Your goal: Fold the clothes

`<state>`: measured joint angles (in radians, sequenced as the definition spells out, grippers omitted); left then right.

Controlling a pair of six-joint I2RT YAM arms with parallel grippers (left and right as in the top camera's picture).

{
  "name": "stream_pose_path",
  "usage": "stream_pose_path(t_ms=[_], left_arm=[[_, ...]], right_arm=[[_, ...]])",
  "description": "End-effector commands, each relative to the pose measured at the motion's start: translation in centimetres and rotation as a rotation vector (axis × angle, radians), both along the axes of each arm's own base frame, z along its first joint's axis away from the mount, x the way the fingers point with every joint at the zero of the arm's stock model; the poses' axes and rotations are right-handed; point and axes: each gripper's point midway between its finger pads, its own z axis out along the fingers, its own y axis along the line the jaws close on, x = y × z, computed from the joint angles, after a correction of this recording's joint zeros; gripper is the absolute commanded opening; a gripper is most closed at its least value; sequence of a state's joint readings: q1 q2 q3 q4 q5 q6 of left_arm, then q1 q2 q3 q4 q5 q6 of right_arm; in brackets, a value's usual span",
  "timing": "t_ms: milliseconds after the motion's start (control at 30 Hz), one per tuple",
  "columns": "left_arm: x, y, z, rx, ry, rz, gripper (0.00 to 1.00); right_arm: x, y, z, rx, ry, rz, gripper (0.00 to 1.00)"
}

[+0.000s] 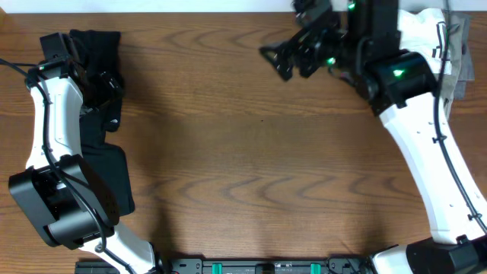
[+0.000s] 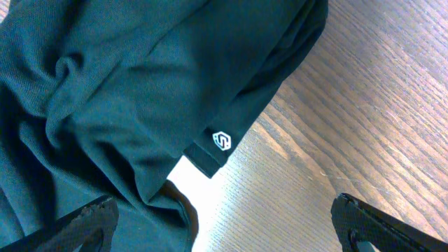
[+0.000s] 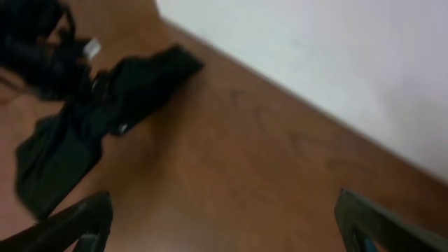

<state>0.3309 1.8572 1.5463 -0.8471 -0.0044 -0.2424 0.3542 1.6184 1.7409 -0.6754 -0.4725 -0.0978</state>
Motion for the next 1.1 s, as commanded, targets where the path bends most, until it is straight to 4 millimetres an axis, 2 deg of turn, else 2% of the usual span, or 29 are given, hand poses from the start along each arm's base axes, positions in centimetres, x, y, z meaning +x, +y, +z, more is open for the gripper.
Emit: stream_pose_path(t_ms=[0, 67, 167, 233, 333, 533, 700, 767, 867, 1067], left_arm=[[-0.1, 0.1, -0.7, 0.000, 0.018, 0.008, 0.98], [-0.1, 0.1, -0.7, 0.000, 0.018, 0.007, 0.98], [-0.1, 0.1, -0.7, 0.000, 0.018, 0.008, 0.98], [-0.1, 0.1, -0.7, 0.000, 0.018, 0.008, 0.98], [-0.1, 0.1, -0.7, 0.000, 0.018, 0.007, 0.98], [-0.1, 0.1, -0.7, 0.000, 0.018, 0.007, 0.98], [-0.1, 0.1, -0.7, 0.000, 0.018, 0.008, 0.98], [-0.1, 0.1, -0.7, 0.000, 0.018, 0.007, 0.98], [-0.1, 0.1, -0.7, 0.000, 0.018, 0.008, 0.98], [-0.1, 0.1, -0.7, 0.000, 0.018, 0.008, 0.98]], right_arm=[[-0.3, -0.2, 0.3, -0.015, 0.001, -0.020, 0.99], [0.3, -1.1, -0.2, -0.017, 0.038, -0.103, 0.99], [1.6, -3.6, -0.5, 0.011, 0.112, -0.340, 0.99], [1.6, -4.6, -0.4, -0.011, 0.101, -0.390, 0.99], [1.4, -5.6, -0.2, -0.069, 0.066, -0.405, 0.99], [0.4, -7.3, 1.8, -0.149, -0.051, -0.360, 0.99], [-1.0, -10.2, 2.8, -0.114, -0.134, -0.421, 0.99], [-1.9, -11.5, 2.2, -0.094, -0.161, -0.443, 0.99], [-3.6, -13.7, 0.2, -0.073, -0.193, -0.484, 0.99], [-7.2, -18.0, -5.5, -0.019, -0.236, -0.609, 0.99]])
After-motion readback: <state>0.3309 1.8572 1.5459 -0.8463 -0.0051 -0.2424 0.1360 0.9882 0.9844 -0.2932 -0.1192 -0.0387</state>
